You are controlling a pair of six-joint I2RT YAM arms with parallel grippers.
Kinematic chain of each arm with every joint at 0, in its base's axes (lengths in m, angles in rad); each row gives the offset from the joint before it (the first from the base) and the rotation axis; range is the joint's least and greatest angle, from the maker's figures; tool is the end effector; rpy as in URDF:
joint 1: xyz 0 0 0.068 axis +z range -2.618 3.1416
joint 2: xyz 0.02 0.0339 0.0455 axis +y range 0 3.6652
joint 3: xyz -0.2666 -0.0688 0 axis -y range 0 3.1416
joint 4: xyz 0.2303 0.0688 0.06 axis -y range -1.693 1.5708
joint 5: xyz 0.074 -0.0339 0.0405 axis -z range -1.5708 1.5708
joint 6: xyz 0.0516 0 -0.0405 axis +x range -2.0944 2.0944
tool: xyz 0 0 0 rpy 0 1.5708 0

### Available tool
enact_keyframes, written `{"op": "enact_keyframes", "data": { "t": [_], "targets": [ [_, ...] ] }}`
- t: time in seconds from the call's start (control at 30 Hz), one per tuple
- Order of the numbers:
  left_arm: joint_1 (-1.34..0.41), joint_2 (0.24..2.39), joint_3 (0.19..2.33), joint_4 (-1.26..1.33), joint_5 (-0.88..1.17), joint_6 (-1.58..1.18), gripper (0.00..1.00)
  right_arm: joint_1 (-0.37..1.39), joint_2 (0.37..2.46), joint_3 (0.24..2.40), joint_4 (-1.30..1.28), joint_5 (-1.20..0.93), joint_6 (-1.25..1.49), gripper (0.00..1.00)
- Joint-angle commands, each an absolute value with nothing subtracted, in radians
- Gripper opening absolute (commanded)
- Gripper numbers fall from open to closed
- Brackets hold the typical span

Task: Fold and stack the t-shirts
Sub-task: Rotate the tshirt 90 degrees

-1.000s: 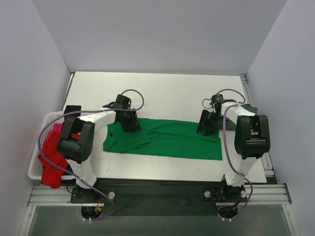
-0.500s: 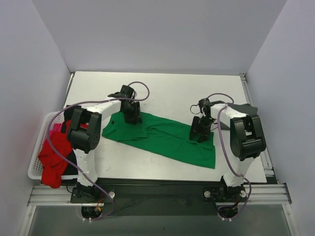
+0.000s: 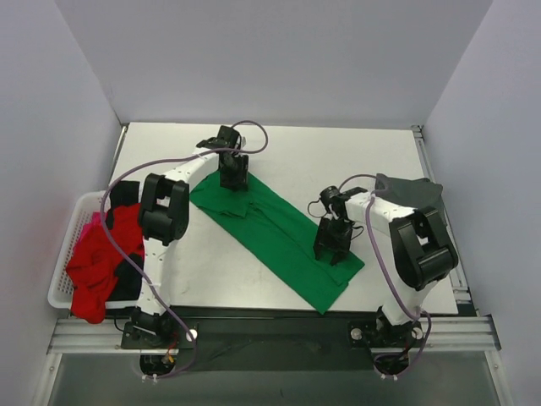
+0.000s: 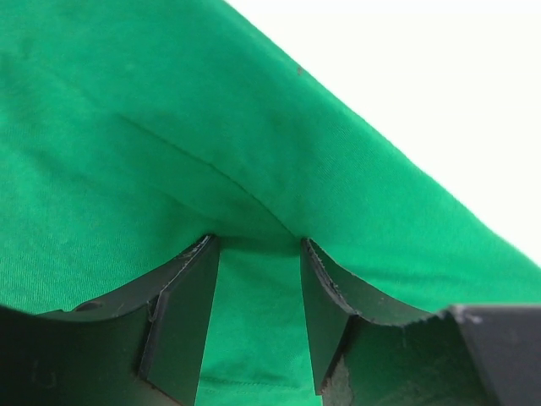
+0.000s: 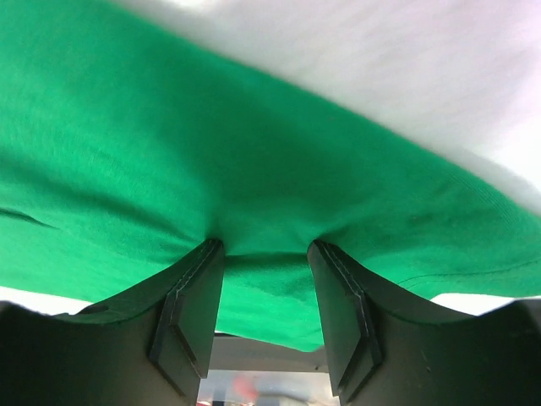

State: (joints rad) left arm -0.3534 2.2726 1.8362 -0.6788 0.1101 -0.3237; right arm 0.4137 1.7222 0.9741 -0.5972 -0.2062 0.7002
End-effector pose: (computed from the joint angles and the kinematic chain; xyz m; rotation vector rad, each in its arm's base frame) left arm 0.4496 -0.1719 0.1616 0.0753 2.7257 -0.3516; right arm 0.2683 0.1293 0.1430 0.3970 3.0007 0.4470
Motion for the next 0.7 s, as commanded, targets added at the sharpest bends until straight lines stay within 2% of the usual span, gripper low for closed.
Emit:
{"op": "enact_keyframes", "data": {
  "t": [0.0,0.3,0.53,0.67],
  "targets": [
    [-0.35,2.385,1.952,-0.704,0.025,-0.229,0.55,0.491,1.72,0.957,-0.666,-0.175,0.779,0.47],
    [-0.362,2.382,2.095,-0.693,0.063,-0.244,0.57,0.577,1.608,1.048,-0.776,-0.111,0.784,0.47],
    [-0.377,2.244,2.063,-0.675,0.152,-0.296,0.6,0.577,1.534,1.048,-0.824,-0.072,0.672,0.46],
    [-0.376,2.178,1.958,-0.68,0.185,-0.339,0.61,0.583,1.545,1.014,-0.819,-0.066,0.629,0.44]
  ]
}}
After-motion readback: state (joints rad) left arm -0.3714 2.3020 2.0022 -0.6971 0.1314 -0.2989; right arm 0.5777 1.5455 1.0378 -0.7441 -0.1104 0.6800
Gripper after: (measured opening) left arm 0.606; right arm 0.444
